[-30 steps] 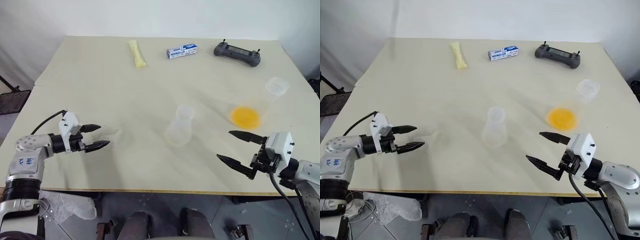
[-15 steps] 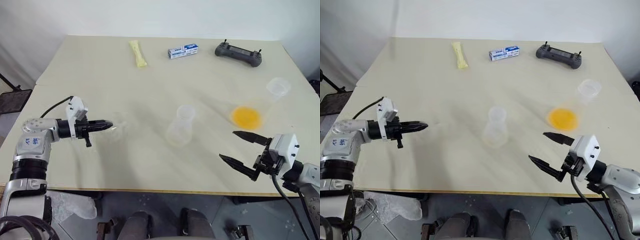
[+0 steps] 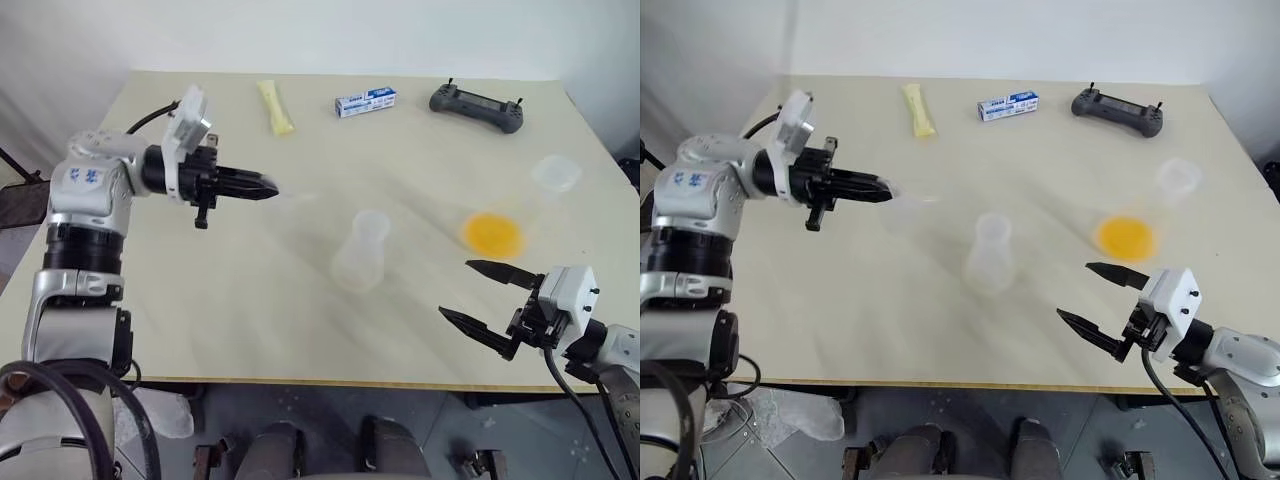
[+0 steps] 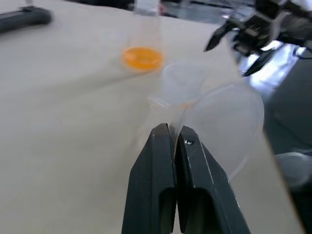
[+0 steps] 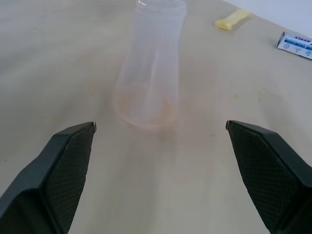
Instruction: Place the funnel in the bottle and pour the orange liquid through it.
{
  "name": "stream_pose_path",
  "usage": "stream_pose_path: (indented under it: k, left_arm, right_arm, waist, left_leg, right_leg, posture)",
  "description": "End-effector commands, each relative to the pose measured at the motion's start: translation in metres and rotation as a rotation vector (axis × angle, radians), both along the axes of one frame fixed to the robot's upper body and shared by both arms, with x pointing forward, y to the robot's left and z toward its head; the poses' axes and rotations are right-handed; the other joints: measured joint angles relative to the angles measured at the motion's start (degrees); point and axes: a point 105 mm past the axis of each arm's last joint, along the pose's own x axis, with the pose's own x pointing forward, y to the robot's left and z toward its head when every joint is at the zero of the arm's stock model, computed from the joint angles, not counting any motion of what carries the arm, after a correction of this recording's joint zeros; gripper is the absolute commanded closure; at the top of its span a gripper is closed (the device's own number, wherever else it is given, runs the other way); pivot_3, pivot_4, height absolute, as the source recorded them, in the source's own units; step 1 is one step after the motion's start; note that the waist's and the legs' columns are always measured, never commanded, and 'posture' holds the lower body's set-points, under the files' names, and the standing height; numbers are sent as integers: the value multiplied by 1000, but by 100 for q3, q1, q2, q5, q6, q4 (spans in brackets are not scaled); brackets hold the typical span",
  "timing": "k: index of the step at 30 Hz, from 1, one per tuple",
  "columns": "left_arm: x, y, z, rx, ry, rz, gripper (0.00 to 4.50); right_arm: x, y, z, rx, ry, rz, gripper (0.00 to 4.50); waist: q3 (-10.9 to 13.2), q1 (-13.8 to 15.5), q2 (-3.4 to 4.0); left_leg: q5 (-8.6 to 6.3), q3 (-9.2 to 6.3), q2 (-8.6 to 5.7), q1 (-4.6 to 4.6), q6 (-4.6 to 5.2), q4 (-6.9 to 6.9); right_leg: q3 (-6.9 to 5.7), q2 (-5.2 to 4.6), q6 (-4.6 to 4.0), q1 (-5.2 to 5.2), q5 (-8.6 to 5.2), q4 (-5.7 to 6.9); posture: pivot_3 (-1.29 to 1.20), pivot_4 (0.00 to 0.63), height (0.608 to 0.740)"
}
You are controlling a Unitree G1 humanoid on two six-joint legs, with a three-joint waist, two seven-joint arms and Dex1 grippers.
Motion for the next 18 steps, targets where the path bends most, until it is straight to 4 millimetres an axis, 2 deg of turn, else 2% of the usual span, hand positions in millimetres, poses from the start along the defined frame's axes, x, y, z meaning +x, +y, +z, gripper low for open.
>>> stream_pose_path:
  k: [1,8,10,18]
  left_arm:
    - [-5,-9,4,57,60,-93,4466]
    - [-10,-51,46,-77,124,-224,4466]
    - [-13,-60,53,-67,149,-250,4466]
    - [-17,-68,42,61,159,-285,4466]
  right_arm:
    - [-3,-1,9,2,-54,-6,0]
    - [-6,-2,10,5,-77,-19,0]
    - [-8,-2,11,5,-85,-29,0]
    - [-11,1,9,13,-93,-50,0]
  waist:
    - [0,-10,0]
    - [6,22,-10]
    - [7,17,-11]
    - [6,-8,-9]
  left_leg:
    - [0,3,0,1,0,-1]
    - [1,-4,-4,-13,5,5]
    - [2,-6,-7,-14,6,5]
    - [2,-2,-2,-7,5,0]
  right_leg:
    - [1,0,0,-1,0,0]
    - [2,-4,3,-4,2,-4]
    - [1,-5,5,-3,2,-5]
    - [8,-3,4,-5,2,-2]
  posture:
    - [0,150,740]
    - [0,150,740]
    - [0,150,740]
    - [0,150,740]
